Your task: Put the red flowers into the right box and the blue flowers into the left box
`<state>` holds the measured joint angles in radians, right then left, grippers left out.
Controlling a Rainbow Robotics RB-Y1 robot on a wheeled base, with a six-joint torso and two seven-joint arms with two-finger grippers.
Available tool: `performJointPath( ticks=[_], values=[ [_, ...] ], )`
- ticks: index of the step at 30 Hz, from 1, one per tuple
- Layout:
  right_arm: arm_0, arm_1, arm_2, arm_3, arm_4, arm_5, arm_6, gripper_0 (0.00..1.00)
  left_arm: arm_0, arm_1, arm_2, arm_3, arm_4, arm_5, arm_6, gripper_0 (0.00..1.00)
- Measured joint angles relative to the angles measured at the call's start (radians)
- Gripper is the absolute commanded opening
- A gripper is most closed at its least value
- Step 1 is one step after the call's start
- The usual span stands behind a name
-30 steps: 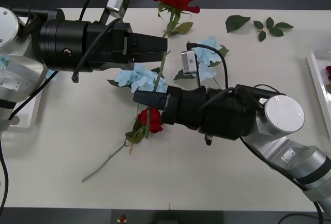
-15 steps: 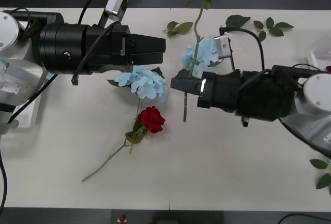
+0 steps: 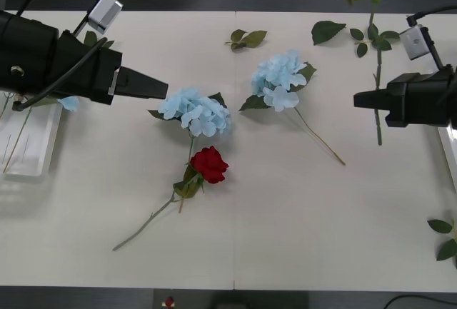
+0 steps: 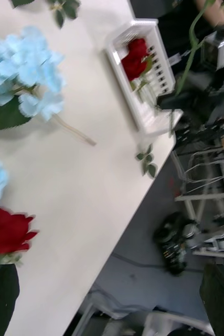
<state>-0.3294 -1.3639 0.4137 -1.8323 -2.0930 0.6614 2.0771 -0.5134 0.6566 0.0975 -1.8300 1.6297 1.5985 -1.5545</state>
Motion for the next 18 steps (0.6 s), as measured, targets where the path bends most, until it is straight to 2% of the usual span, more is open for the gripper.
performJointPath(
  ticks=[10,18],
  values=[
    [0.053,-0.105,0.0,0.293,0.019,0.0,0.004,0.0,0.177,0.055,0.001,-0.208,-0.209,0.021,-0.007,1.0],
    [0.057,-0.12,0.0,0.472,0.205,-0.014,0.055,0.0,0.236,0.106,-0.169,-0.224,-0.398,-0.056,-0.161,1.0]
  ],
)
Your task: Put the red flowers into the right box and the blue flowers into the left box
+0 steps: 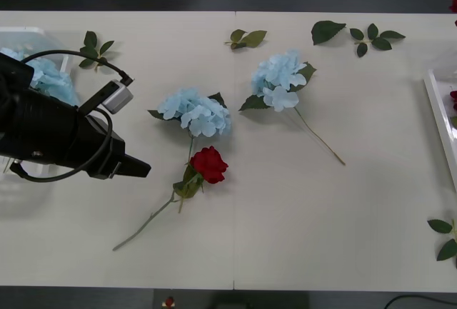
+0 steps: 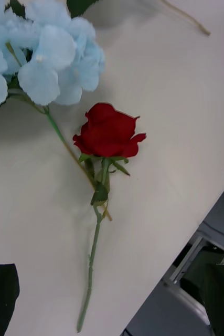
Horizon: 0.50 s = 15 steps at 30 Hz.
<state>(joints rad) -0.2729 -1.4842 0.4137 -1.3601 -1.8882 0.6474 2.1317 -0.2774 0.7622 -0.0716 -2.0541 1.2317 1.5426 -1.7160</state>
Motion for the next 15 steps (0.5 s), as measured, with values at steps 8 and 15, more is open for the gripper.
performJointPath(
  ticks=[8,15],
  values=[
    [0.0,0.001,0.0,0.094,0.226,-0.02,0.0,0.0,0.0,0.048,-0.181,0.0,-0.172,-0.054,-0.001,1.0],
    [0.0,0.057,0.0,0.227,0.391,-0.05,0.0,0.0,0.0,0.05,-0.3,0.007,-0.28,-0.112,-0.001,1.0]
  ],
)
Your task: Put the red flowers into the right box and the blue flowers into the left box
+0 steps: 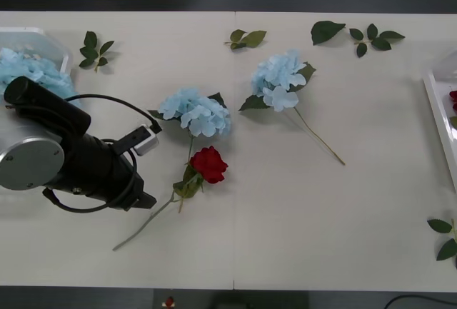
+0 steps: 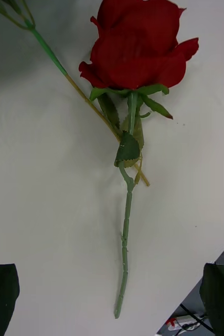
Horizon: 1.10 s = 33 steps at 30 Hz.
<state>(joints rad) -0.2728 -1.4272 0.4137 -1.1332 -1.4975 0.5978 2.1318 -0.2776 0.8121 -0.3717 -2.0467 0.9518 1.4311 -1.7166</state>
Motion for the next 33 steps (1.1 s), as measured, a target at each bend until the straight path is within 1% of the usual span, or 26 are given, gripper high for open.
performJointPath(
  ticks=[4,10,13,15,19,22,26,29,32,33],
  values=[
    [0.0,0.058,0.0,0.06,0.094,-0.072,0.0,0.0,-0.017,0.0,-0.074,0.061,-0.011,-0.048,0.001,1.0],
    [0.0,0.136,0.0,0.137,0.199,-0.161,0.0,0.0,-0.085,0.0,-0.227,0.158,-0.039,-0.158,0.002,1.0],
    [0.0,0.166,0.0,0.17,0.297,-0.21,0.0,0.0,-0.115,-0.006,-0.288,0.19,-0.05,-0.193,0.002,1.0],
    [0.0,0.181,0.0,0.188,0.339,-0.233,0.0,0.0,-0.13,-0.014,-0.315,0.205,-0.062,-0.204,0.003,1.0],
    [0.0,0.194,0.0,0.21,0.343,-0.235,0.0,0.01,-0.138,-0.036,-0.335,0.213,-0.09,-0.207,0.008,1.0],
    [-0.001,0.194,0.0,0.212,0.365,-0.235,0.0,0.31,-0.138,-0.055,-0.335,0.213,-0.141,-0.207,0.008,1.0],
    [-0.004,0.194,0.0,0.212,0.386,-0.232,0.0,0.67,-0.138,-0.075,-0.335,0.222,-0.165,-0.207,0.014,1.0],
    [-0.021,0.194,0.0,0.212,0.384,-0.178,0.0,0.8,-0.138,-0.096,-0.335,0.253,-0.165,-0.207,0.014,1.0],
    [-0.047,0.194,0.0,0.211,0.383,-0.129,0.0,0.86,-0.138,-0.117,-0.336,0.278,-0.171,-0.207,0.014,1.0],
    [-0.057,0.194,0.0,0.21,0.382,-0.111,0.0,0.87,-0.138,-0.121,-0.338,0.281,-0.179,-0.207,0.014,1.0]
  ],
)
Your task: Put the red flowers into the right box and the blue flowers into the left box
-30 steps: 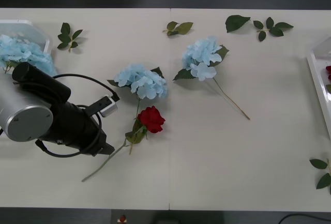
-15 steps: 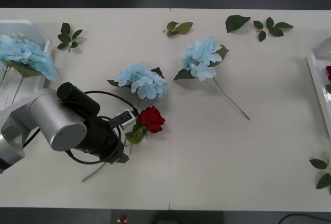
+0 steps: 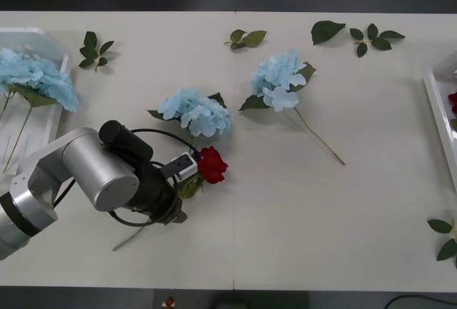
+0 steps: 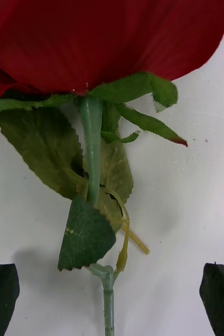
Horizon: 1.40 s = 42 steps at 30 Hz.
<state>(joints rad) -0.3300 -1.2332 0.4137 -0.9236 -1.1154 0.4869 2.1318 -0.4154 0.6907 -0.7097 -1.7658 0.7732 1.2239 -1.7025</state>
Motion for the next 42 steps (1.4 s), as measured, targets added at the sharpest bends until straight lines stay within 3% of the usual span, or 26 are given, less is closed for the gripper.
performJointPath(
  ticks=[1,2,3,4,14,22,32,42],
  values=[
    [-0.011,0.0,0.0,-0.004,-0.003,0.025,0.0,0.87,0.0,-0.002,-0.005,0.0,-0.008,0.0,0.0,0.81],
    [-0.024,0.0,0.0,-0.011,-0.008,0.051,0.0,0.88,0.0,-0.003,-0.012,0.0,-0.012,0.0,0.0,0.54],
    [-0.034,0.0,0.0,-0.02,-0.012,0.077,0.0,0.88,0.0,-0.003,-0.019,0.0,-0.014,0.0,0.0,0.18],
    [-0.045,0.0,0.0,-0.034,-0.015,0.104,0.0,0.89,0.0,-0.003,-0.027,0.0,-0.015,0.0,0.0,0.0],
    [-0.161,0.0,-0.005,-0.213,-0.139,0.398,-0.001,0.89,0.0,-0.003,-0.04,0.0,-0.029,0.0,0.0,0.0],
    [-0.253,-0.001,-0.008,-0.321,-0.224,0.556,-0.096,0.89,0.0,-0.003,-0.029,-0.032,-0.035,0.0,0.0,0.0],
    [-0.309,-0.001,-0.008,-0.588,-0.223,0.653,-0.438,0.89,0.015,0.0,0.122,-0.196,0.001,0.057,0.0,0.0],
    [-0.317,0.026,-0.008,-0.772,-0.205,0.658,-0.671,0.89,0.079,-0.016,0.308,-0.336,0.313,0.085,0.0,0.0]
  ],
)
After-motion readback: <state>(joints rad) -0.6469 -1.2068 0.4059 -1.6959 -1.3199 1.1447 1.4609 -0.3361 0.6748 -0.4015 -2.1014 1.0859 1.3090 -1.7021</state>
